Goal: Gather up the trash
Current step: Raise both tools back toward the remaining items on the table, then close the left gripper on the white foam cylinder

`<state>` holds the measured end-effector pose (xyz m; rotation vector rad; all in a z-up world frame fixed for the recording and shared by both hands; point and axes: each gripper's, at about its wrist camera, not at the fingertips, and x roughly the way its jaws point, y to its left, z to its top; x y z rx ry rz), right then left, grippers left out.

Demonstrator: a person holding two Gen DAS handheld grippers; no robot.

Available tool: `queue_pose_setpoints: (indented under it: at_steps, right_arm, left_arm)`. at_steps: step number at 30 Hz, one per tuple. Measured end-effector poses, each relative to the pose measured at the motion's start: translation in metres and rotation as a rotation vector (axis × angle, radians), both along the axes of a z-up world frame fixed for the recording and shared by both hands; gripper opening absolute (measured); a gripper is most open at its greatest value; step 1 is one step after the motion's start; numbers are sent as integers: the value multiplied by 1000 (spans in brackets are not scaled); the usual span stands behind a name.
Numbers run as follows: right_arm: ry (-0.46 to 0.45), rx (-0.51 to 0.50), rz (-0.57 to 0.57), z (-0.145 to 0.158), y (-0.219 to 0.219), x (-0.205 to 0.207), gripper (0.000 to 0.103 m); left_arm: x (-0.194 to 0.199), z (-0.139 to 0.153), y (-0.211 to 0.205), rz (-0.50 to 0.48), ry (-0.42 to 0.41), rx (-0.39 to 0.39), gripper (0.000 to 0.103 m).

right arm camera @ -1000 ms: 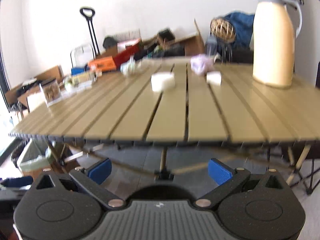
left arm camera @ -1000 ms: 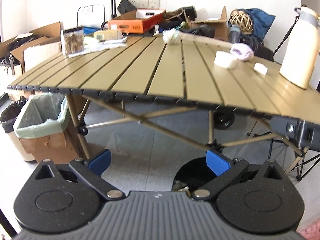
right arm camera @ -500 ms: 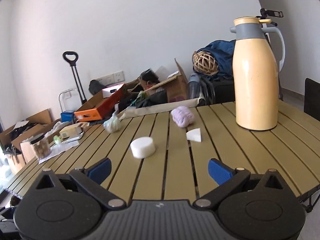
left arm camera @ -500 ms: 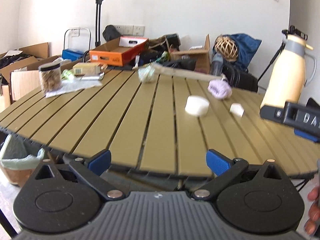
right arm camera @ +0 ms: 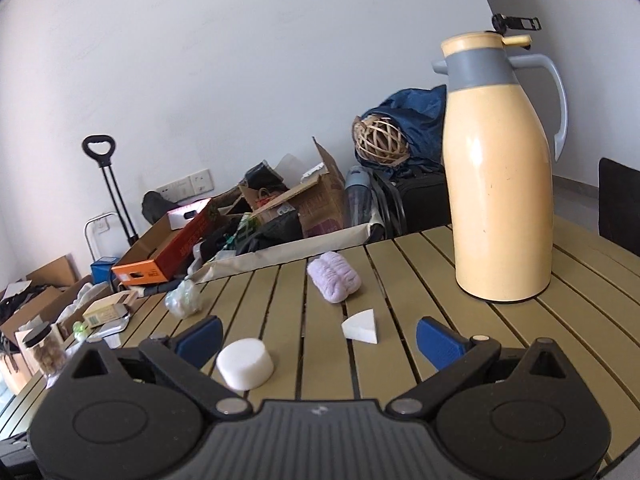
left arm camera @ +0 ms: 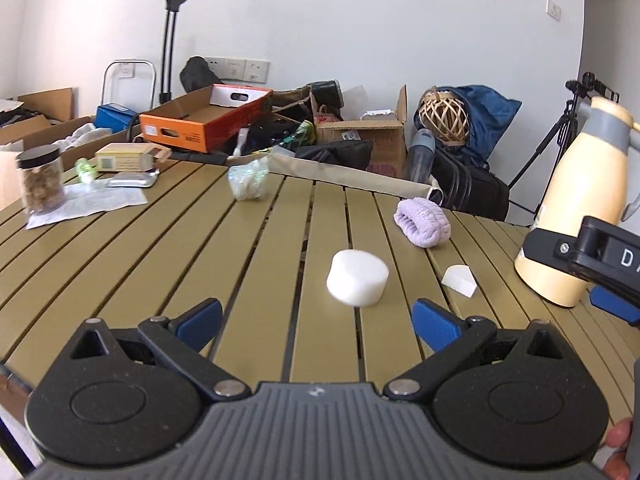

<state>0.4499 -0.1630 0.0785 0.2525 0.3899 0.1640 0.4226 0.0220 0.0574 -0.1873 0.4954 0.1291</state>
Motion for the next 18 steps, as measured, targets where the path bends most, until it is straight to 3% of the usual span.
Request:
queue_pose_setpoints:
  at_steps: [6,18]
  right_arm:
    - [33,46,-8,-16,-11,36,103]
    - [24,53,-65,-14,-21,92,103]
  left_arm:
    - [49,-10,-9,-40,39,12,103]
    - [121,-33,-20,-59,81,59,103]
